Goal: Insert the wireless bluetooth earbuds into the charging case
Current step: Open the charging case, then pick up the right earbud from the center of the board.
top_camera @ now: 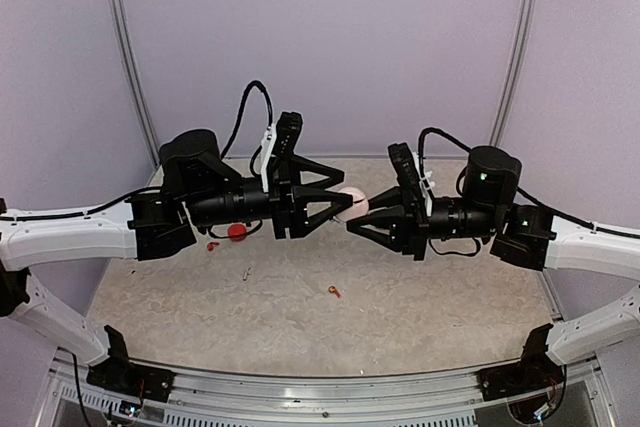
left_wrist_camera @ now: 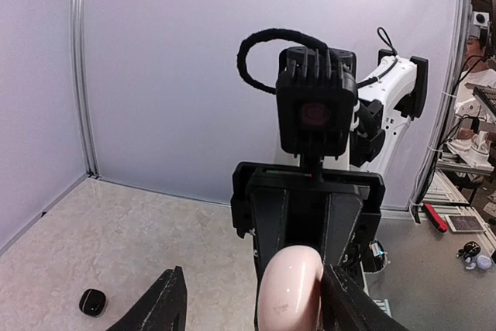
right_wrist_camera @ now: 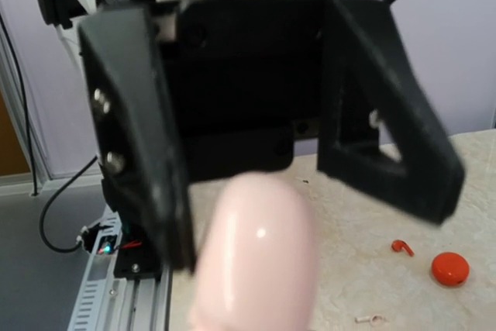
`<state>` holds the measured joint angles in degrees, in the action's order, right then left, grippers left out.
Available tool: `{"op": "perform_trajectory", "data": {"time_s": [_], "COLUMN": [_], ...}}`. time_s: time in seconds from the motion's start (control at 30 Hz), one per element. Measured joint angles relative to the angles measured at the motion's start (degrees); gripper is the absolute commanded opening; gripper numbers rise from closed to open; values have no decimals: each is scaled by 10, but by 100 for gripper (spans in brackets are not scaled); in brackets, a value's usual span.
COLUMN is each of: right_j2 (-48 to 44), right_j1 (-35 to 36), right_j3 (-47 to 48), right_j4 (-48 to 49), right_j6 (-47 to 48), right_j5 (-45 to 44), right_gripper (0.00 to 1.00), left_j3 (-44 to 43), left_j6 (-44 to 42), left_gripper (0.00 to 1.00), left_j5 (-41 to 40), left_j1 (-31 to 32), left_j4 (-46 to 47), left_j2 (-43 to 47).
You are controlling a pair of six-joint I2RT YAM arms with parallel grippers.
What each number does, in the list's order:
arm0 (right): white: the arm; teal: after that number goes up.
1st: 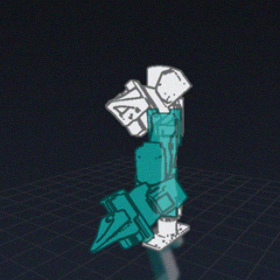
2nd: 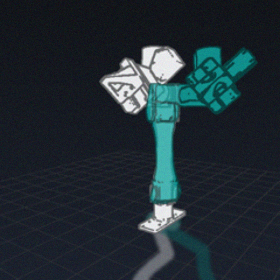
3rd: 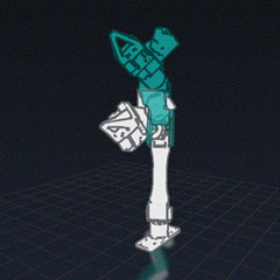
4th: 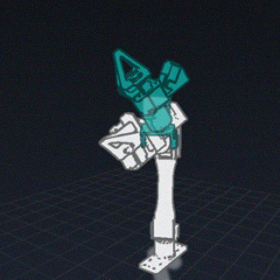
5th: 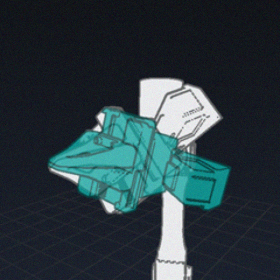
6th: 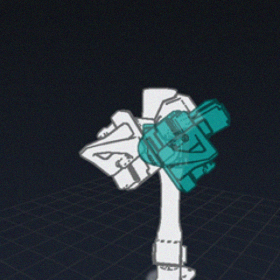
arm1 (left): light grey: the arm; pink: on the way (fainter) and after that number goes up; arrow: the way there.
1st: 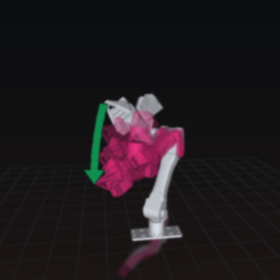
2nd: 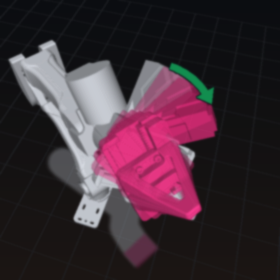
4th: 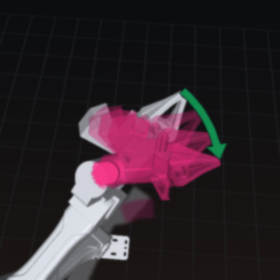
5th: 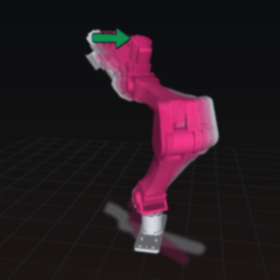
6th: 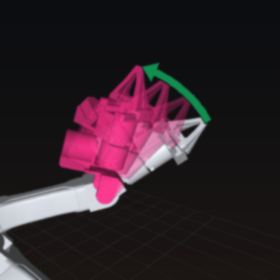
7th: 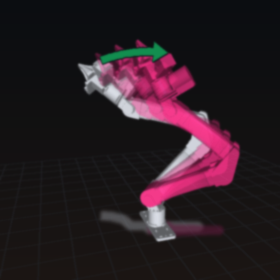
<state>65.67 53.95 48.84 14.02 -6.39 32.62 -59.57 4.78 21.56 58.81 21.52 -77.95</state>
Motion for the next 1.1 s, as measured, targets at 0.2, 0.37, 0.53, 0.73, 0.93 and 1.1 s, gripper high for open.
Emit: {"op": "perform_trajectory", "data": {"time_s": [0.2,0.37,0.53,0.73,0.93,1.1], "right_j2": [2,2,1,-22,-51,-82], "right_j1": [7,9,9,10,10,10], "right_j3": [0,0,-2,-18,-46,-61], "right_j4": [-9,-9,-8,-5,4,3], "right_j6": [9,10,10,10,13,49], "right_j5": [3,3,-2,-10,-16,-15], "right_gripper": [1,1,1,1,2,2], "left_j3": [0,0,0,0,0,-23], "left_j6": [12,12,10,0,-20,-37], "left_gripper": [59,60,66,71,71,71], "left_j5": [-10,-12,-15,-30,-36,-22], "left_j1": [-17,-21,-32,-86,-136,-167], "left_j4": [12,12,11,2,-19,-58], "left_j2": [0,1,7,39,42,-11]}}
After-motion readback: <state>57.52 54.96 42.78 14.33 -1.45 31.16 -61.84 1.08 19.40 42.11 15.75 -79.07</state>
